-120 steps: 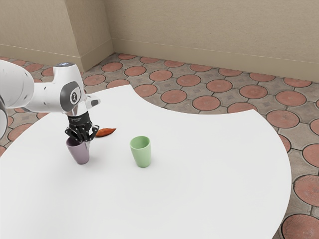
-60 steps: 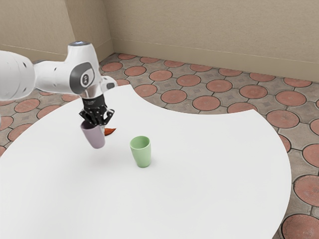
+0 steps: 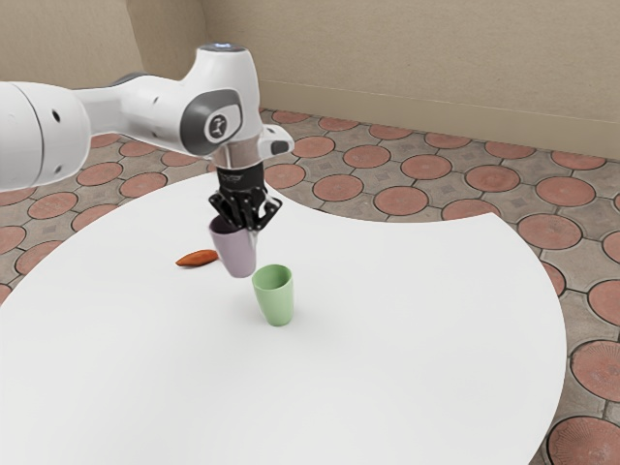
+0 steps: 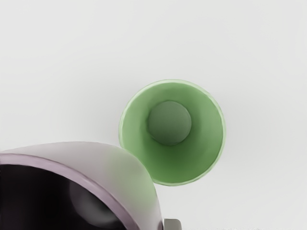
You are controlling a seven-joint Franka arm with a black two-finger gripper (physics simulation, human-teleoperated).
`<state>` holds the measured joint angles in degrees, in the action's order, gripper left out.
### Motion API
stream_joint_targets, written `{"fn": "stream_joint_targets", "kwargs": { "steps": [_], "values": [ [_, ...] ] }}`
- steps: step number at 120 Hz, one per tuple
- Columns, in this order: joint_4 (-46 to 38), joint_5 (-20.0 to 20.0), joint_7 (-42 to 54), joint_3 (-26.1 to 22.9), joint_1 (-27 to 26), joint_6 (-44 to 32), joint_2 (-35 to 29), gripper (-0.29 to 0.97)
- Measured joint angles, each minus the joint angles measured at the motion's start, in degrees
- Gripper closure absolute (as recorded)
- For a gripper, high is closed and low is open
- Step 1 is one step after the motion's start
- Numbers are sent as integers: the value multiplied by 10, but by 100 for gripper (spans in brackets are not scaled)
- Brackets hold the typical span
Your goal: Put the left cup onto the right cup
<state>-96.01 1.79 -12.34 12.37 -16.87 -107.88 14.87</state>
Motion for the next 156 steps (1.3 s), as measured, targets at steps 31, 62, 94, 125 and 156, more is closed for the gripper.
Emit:
{"fn": "stream_joint_targets", "kwargs": {
  "steps": [31, 62, 94, 125, 156],
  "values": [
    [22, 0, -20, -19, -2, 7, 19, 78],
    [52, 2, -33, -29, -2, 6, 44, 78],
    [74, 2, -40, -29, -1, 9, 66, 78],
    [74, 6, -46, -32, -1, 6, 80, 78],
    [74, 7, -50, -32, 0, 5, 86, 78]
  ]
}}
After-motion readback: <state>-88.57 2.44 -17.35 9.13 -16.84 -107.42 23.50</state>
